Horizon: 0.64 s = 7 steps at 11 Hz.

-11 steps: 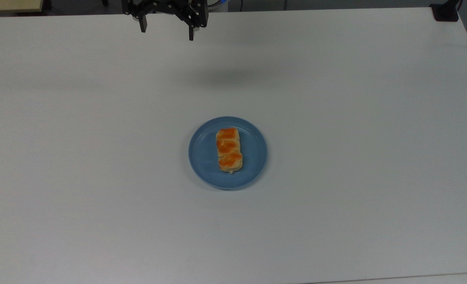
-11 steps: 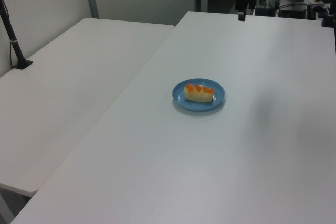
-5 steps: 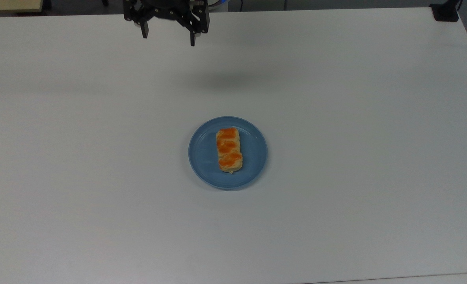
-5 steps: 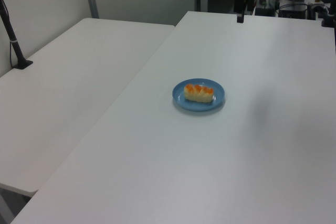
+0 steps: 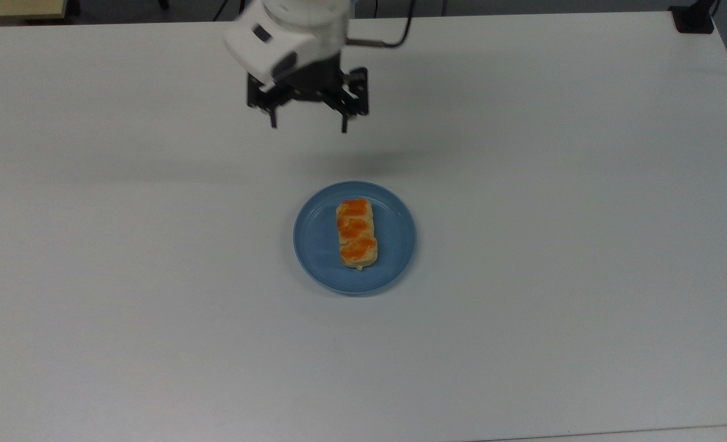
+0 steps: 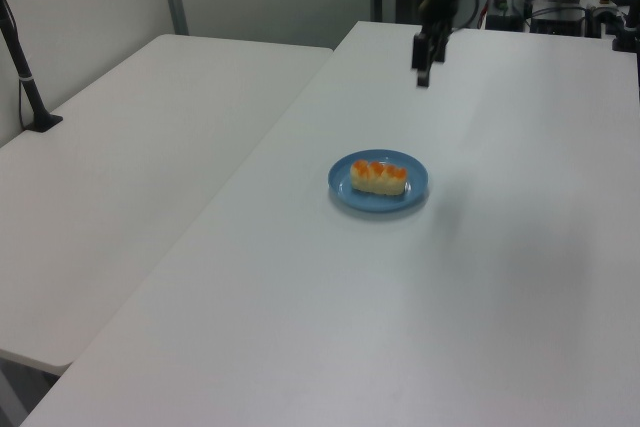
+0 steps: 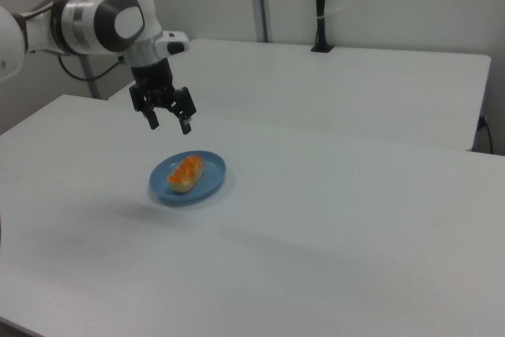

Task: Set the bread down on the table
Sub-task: 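Lower the open gripper onto the bread on the blue plate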

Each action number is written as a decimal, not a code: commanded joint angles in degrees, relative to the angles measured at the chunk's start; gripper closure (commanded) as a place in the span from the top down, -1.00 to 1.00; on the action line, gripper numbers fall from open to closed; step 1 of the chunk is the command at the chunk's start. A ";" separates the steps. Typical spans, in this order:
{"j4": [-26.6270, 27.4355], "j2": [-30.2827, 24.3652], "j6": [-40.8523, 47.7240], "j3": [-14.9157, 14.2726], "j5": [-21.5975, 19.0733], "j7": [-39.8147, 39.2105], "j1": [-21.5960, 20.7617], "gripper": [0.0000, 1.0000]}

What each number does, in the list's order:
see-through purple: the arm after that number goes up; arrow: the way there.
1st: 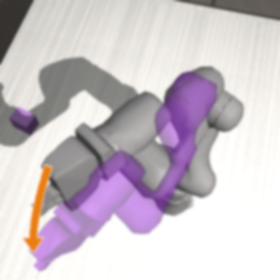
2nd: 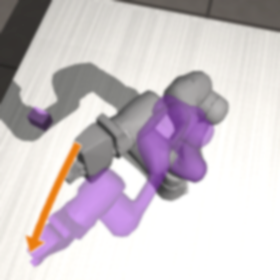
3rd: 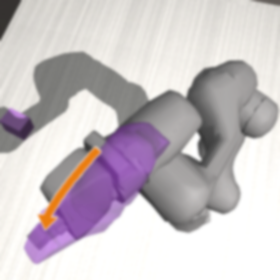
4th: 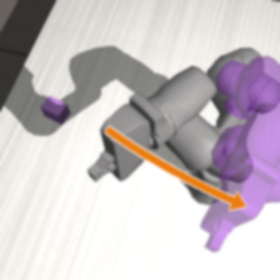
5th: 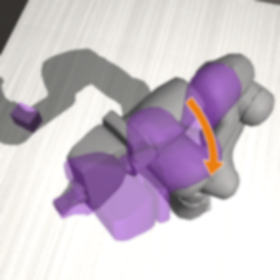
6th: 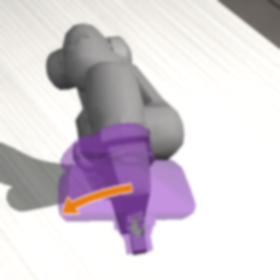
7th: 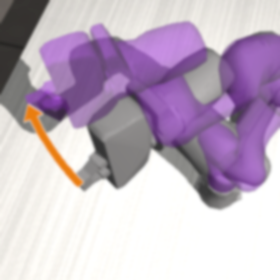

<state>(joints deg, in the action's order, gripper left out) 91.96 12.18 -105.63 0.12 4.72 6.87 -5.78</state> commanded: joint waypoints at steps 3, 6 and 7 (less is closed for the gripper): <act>-1.17 11.88 -10.81 -0.47 0.11 0.95 -4.33 1.00; -1.52 16.02 -15.91 -0.47 0.20 0.86 -4.68 1.00; -1.70 17.25 -16.18 -0.47 0.37 0.77 -4.59 1.00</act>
<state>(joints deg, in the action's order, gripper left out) 91.57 27.10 -120.65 0.14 4.74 7.28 -9.80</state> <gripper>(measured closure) 0.000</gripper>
